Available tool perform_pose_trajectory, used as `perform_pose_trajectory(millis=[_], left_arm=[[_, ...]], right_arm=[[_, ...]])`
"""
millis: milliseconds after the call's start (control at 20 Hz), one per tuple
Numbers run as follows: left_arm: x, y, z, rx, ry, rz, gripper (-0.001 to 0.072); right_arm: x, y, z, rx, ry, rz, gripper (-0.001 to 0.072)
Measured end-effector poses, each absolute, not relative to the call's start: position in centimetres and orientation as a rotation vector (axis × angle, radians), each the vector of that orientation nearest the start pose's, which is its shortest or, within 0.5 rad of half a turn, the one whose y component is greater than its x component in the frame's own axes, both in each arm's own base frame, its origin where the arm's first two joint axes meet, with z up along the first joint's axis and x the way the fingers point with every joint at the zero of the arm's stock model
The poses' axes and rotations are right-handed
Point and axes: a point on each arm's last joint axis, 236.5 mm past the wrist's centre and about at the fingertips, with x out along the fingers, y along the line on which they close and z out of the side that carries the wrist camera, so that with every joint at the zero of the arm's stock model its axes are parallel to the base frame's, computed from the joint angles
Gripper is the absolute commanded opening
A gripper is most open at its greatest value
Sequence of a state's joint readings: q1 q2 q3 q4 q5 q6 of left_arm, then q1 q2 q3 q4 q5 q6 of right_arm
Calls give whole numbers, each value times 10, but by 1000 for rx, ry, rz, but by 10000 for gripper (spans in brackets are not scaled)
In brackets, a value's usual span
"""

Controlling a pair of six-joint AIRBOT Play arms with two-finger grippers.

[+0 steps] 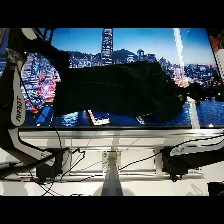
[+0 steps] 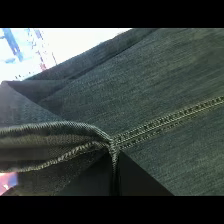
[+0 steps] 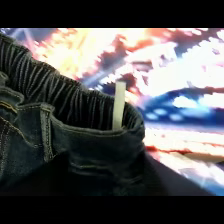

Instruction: Fold the clothes and pants, and hang the long-sleeved shirts on hangers.

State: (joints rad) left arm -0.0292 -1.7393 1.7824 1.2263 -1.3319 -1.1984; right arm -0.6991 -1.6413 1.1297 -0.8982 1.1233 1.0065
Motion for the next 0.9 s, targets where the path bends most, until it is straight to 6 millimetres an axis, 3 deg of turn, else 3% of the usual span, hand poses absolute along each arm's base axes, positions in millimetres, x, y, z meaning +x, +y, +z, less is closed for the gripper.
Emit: perform_pose_trajectory(millis=[50, 200, 300, 400, 500, 600, 750, 900], left_arm=[[495, -92, 22, 43, 1220, -487, 27], [499, -90, 9, 31, 1236, -474, 26], [509, -81, 11, 26, 1207, -439, 26], [523, -65, 25, 17, 1146, -390, 26], [540, -44, 54, -1, 1046, -326, 26], [557, -19, 94, -12, 913, -255, 26], [577, 11, 159, -18, 694, -164, 26], [587, 25, 203, -15, 540, -117, 27]], right_arm=[[381, -137, -96, 724, 1198, 69, 53], [400, -129, -91, 703, 1159, 80, 29], [416, -134, -73, 664, 1097, 67, 28], [431, -153, -46, 610, 1010, 13, 28], [435, -186, -12, 542, 916, -93, 28], [426, -229, 23, 476, 827, -235, 28], [390, -288, 66, 446, 730, -437, 28], [347, -324, 78, 477, 717, -563, 28]])
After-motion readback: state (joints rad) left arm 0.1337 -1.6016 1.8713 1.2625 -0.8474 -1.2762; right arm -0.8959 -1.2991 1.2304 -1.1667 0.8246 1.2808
